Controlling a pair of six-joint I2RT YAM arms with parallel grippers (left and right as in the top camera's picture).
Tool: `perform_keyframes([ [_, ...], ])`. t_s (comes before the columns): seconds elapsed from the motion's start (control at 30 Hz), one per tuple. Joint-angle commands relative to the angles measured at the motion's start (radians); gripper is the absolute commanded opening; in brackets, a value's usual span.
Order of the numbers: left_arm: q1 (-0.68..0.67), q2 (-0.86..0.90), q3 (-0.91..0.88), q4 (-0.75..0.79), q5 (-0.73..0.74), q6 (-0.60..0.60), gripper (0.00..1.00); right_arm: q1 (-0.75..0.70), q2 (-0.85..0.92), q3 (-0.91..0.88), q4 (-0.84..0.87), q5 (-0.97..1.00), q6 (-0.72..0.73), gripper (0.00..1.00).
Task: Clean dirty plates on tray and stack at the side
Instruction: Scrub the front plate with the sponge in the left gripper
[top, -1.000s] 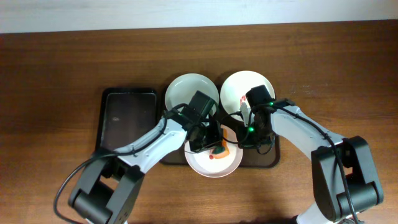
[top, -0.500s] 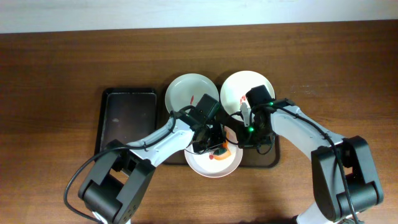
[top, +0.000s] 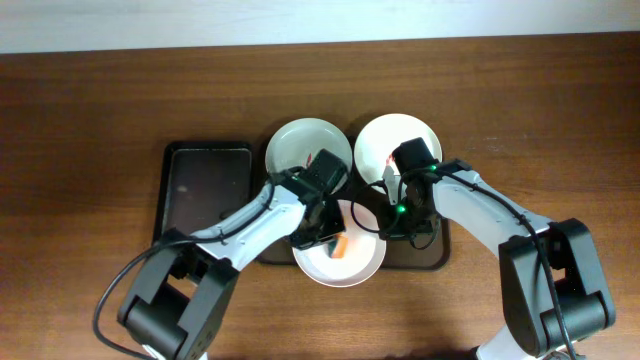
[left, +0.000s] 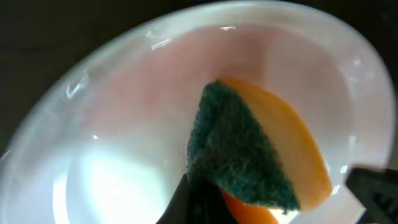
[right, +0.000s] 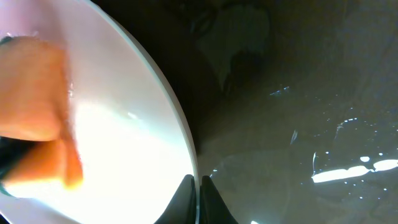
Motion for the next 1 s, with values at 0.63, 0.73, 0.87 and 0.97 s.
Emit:
perform_keyframes([
  [0.63, -0.124, 0.002, -0.039, 0.157, -0.04, -0.023, 0.0, -0.006, 0.008, -0.009, -0.008, 0.048, -0.005, 0.04],
  [0.73, -0.116, 0.01, -0.039, 0.145, -0.099, -0.019, 0.0, -0.006, 0.008, -0.009, -0.008, 0.048, -0.005, 0.04],
  [0.87, -0.074, -0.025, -0.039, 0.093, -0.237, 0.023, 0.0, -0.006, 0.008, -0.009, -0.008, 0.048, -0.005, 0.04],
  [0.97, -0.025, -0.068, -0.039, 0.087, -0.25, 0.113, 0.0, -0.006, 0.008, -0.009, -0.008, 0.048, -0.005, 0.04],
])
